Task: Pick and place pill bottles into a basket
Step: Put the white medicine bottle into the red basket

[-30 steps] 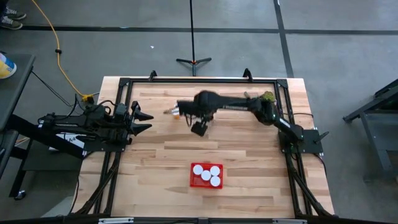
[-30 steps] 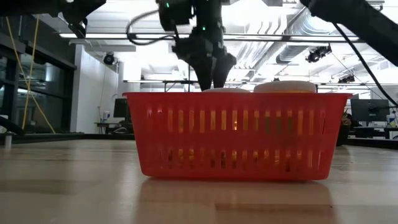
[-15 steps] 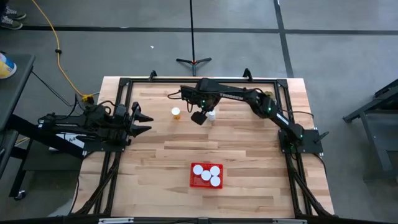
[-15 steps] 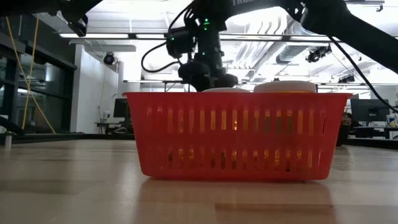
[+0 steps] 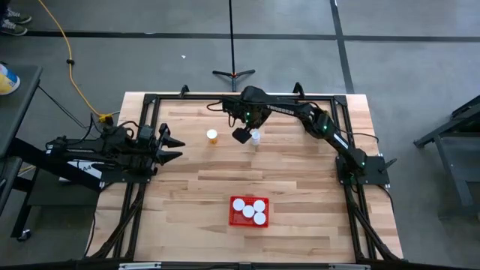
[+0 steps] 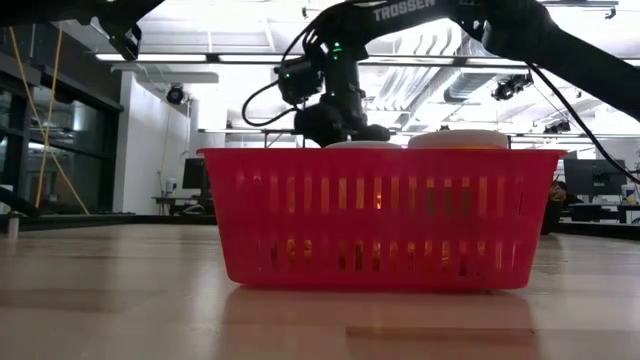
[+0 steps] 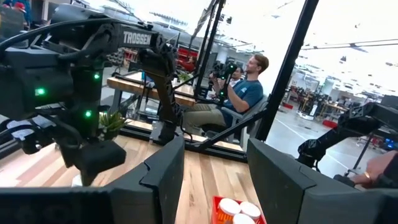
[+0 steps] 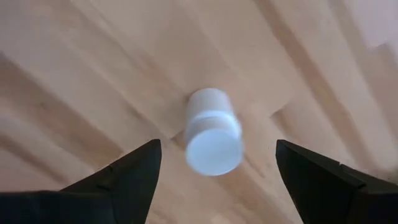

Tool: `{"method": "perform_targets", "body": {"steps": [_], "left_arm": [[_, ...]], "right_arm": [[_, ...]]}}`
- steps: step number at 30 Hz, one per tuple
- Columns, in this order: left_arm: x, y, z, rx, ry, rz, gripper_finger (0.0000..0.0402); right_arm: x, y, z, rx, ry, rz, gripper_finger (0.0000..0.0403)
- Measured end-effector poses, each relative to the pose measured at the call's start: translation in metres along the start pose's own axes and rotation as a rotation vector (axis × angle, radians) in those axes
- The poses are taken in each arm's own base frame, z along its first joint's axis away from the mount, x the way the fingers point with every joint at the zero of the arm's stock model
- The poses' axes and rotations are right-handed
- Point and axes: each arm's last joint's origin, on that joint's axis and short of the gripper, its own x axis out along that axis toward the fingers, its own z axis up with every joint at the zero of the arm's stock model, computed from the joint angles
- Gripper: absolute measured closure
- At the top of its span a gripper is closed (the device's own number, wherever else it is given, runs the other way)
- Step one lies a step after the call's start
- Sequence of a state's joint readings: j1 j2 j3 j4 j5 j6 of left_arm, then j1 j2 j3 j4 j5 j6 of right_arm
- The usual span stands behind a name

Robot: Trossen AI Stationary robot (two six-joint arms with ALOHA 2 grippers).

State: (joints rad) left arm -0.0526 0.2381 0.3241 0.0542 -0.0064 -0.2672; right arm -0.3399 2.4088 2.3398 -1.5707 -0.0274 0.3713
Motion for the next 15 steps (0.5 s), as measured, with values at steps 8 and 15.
{"method": "perform_targets", "body": {"steps": [8, 15], "left_arm": [[0.0000, 0.0000, 0.0000, 0.000, 0.000, 0.000, 0.0190], [0.0000, -0.0001, -0.0002, 0.000, 0.003, -0.004, 0.0190]], "right_arm": [[0.0001, 0.0008, -0.0002, 0.049, 0.018, 0.044, 0.0095], [0.0003, 0.0001, 0.0001, 0.052, 0.010, 0.021, 0.0095]]}}
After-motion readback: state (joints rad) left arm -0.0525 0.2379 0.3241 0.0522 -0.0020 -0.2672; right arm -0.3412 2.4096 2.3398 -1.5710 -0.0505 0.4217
